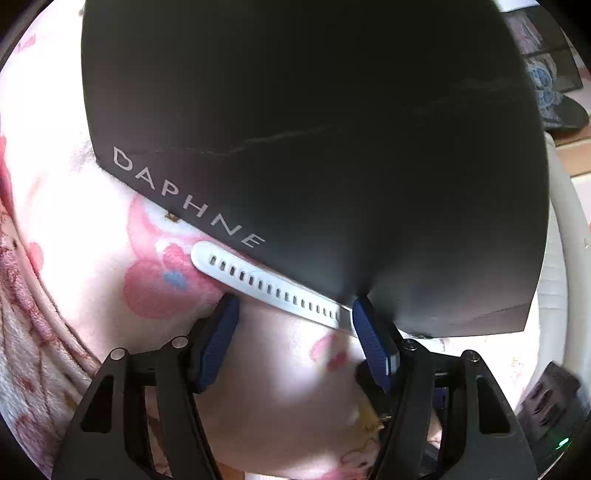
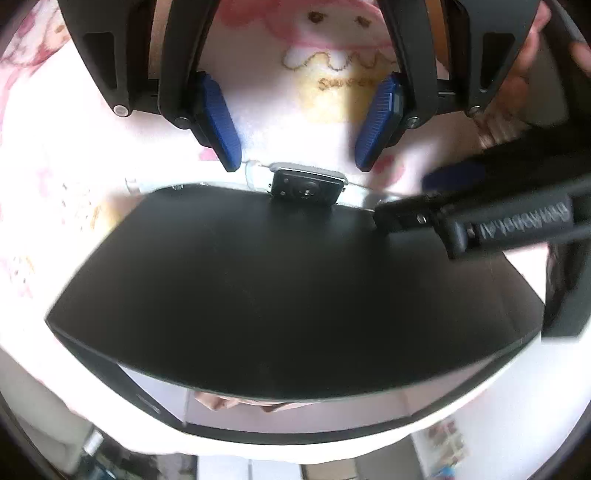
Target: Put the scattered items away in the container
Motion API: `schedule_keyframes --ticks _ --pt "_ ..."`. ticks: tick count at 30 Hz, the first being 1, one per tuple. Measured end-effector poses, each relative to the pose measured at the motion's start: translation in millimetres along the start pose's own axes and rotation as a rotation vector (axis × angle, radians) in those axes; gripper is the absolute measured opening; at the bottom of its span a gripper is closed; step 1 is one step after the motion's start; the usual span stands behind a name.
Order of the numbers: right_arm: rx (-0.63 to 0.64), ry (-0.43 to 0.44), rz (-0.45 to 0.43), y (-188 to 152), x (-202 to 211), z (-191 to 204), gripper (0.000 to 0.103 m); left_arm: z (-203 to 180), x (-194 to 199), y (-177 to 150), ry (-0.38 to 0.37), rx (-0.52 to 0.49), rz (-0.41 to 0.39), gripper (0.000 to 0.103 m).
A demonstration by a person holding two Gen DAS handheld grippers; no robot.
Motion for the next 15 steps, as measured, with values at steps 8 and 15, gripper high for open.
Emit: schedule_keyframes --ticks 8,15 --pt "0.028 -0.001 -0.044 3 12 0 0.059 4 23 2 -0.026 -0.072 -0.028 0.004" --pt "0.063 0.014 -0.109 -4 36 11 0.059 -19 75 10 -0.073 -0.236 -0.108 0.001"
Point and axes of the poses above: each gripper's, at about its wrist camera, not at the fingertips, and x roughly against the way its jaws point, z to its left, y to its top, the point moved 10 cm from there along -x, roughly the way its jaws point, and after that the axes turned 15 degrees about -x, right-handed, at the moved point
